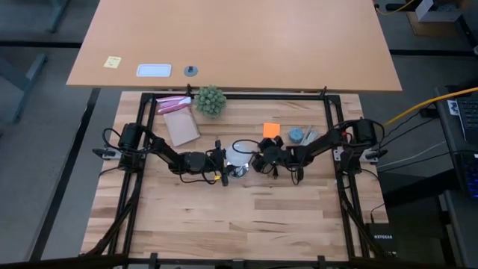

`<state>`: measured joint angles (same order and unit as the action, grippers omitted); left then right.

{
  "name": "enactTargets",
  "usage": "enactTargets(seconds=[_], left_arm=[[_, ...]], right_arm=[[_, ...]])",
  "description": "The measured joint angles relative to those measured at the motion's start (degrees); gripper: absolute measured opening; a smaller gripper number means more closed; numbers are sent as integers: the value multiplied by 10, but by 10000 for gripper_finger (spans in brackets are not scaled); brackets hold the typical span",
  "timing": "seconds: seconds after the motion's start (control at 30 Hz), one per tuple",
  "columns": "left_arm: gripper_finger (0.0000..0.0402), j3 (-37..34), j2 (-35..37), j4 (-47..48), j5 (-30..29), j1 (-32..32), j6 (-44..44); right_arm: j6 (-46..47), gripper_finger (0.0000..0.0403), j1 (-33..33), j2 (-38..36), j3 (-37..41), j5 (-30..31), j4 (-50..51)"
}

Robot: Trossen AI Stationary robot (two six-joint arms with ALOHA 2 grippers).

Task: Screw lightbulb
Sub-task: Insert the white lightbulb into the silver lamp

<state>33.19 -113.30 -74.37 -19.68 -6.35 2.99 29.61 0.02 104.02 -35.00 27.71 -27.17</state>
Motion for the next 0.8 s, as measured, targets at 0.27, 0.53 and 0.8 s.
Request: enactTargets(seconds=[0.27, 0.53, 0.8], left_arm=[[153, 0, 0, 0, 0, 0, 0], [153, 0, 0, 0, 0, 0, 0], [153, 0, 0, -1, 0, 0, 0]], right_arm=[[-1, 182, 4, -48, 0, -33, 38], [-1, 119, 31, -106, 0, -41, 94], [19, 57, 65, -110, 0, -187, 71]])
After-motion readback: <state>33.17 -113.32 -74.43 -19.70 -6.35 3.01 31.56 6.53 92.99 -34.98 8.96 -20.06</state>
